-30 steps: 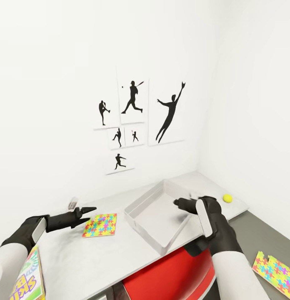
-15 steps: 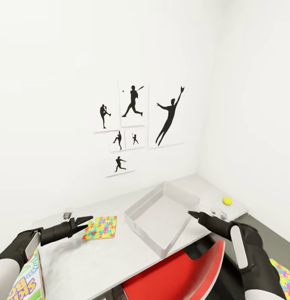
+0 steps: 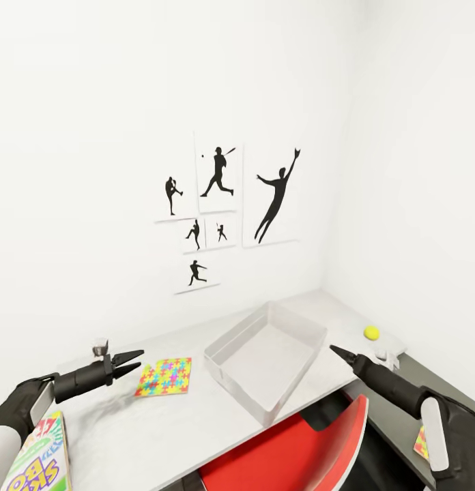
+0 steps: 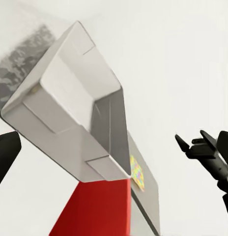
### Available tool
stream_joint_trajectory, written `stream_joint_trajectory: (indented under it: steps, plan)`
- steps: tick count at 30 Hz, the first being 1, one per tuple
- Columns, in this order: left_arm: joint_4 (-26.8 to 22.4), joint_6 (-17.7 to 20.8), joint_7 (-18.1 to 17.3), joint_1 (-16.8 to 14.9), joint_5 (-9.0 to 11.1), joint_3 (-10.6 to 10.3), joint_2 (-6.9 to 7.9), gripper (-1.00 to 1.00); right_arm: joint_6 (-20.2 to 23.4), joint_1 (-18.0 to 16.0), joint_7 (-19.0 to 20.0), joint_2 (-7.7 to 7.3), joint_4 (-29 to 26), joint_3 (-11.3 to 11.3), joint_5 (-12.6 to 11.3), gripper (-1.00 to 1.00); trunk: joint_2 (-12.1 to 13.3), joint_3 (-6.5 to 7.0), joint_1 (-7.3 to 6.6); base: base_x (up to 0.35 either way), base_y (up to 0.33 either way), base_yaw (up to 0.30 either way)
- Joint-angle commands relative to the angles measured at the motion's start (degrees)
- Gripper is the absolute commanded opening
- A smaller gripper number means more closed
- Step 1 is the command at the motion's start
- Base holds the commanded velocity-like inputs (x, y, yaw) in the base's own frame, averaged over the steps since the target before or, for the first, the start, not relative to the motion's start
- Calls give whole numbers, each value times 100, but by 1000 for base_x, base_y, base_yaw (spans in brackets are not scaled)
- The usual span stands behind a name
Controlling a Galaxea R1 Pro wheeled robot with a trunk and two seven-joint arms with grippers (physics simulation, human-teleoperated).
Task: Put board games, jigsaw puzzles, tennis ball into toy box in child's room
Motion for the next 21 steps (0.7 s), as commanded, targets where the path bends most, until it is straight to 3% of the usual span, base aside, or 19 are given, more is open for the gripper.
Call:
stream_joint_trajectory:
  steps: [1,21]
  plan:
    - [2,60,-32,-2,5,5,1,100,28,31,59,-4,0,-31,-10,100,-4,7,2,-17,0,-48]
    - [1,59,-136,4,24,-49,-12,100,-1,243,333,-25,38,-307,7,100,-4,185,2,-27,0,-116]
